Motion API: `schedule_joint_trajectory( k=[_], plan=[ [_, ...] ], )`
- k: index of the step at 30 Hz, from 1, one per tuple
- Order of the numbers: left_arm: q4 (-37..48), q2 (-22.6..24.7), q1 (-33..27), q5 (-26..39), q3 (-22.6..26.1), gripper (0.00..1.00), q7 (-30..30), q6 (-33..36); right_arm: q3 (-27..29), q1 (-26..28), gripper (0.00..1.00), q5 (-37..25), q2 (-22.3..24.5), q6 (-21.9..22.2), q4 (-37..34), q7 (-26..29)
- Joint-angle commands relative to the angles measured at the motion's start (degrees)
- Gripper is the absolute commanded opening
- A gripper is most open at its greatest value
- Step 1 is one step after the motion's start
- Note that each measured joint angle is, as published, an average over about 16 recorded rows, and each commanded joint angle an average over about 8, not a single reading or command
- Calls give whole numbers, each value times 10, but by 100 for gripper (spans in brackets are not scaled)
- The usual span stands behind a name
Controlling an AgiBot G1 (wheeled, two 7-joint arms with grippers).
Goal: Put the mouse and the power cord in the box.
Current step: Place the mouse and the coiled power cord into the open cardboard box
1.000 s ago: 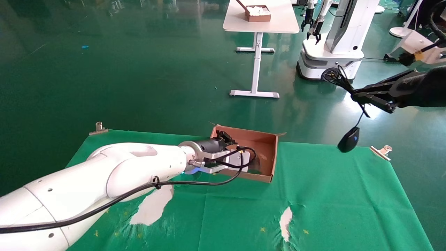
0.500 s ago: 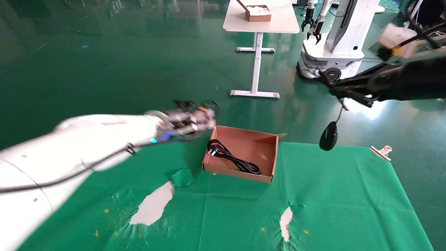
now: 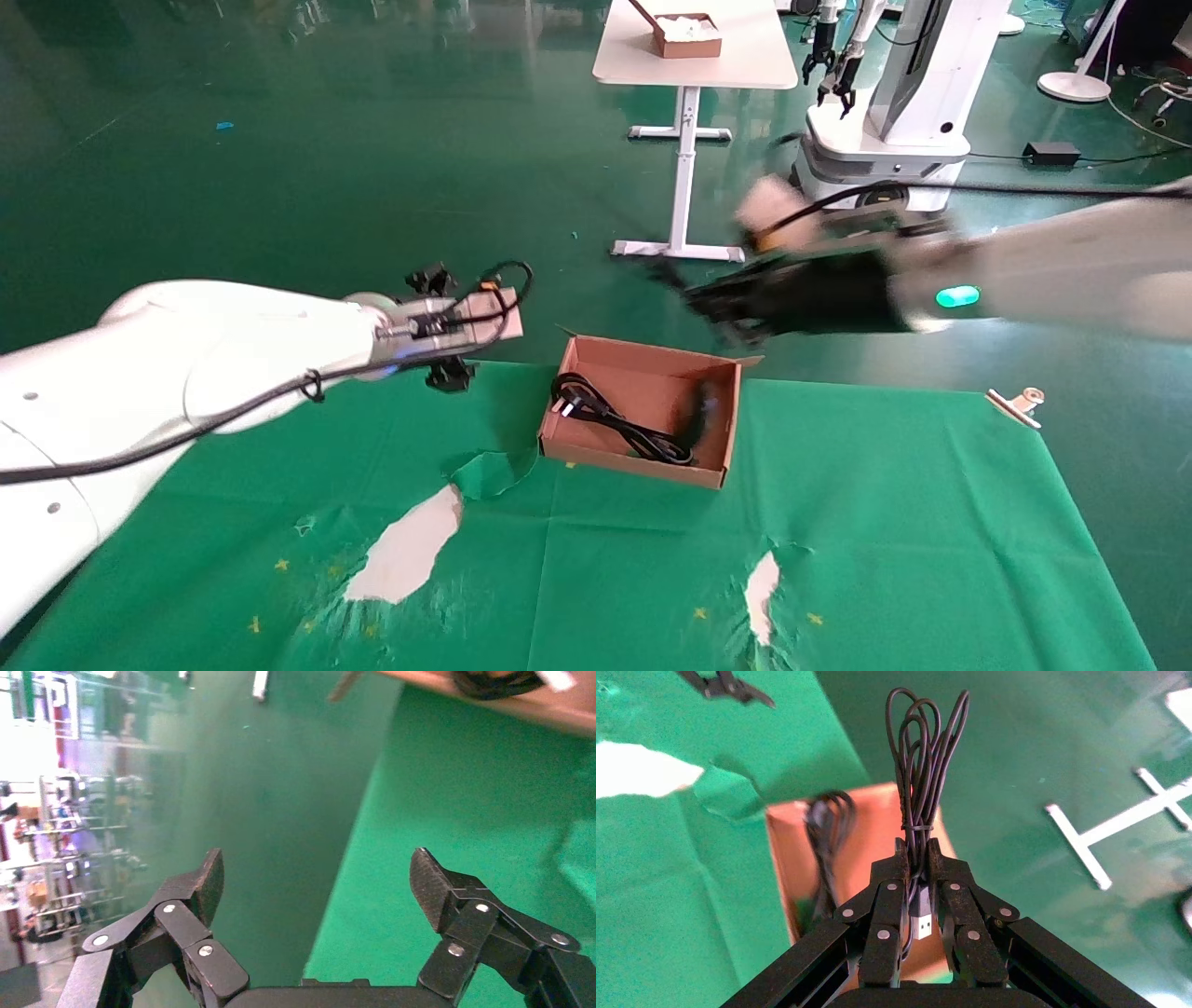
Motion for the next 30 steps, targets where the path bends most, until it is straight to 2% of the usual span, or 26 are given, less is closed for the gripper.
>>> schedule_joint_trajectory(
  k=[1,4,5,12,13,30],
  plan=[
    [-8,-1,-1,11,4,100,-16,2,-6,-8,0,-8,-36,28,-20,-4],
    [-17,-3,-1,26,9,100,-36,4,-17,-19,1,-22,-65,66,-37,-20],
    [-19,-3,-1,30,10,100,-42,5,-20,-23,9,-25,-70,77,-40,-25],
    [-31,-6,-2,47,16,100,-65,8,-34,-46,96,-34,-88,123,-48,-46],
    [-31,-6,-2,48,16,100,-65,8,-34,-48,100,-34,-89,125,-49,-47],
    [-29,-6,-2,45,14,100,-61,8,-32,-42,100,-33,-81,114,-45,-44]
  ],
)
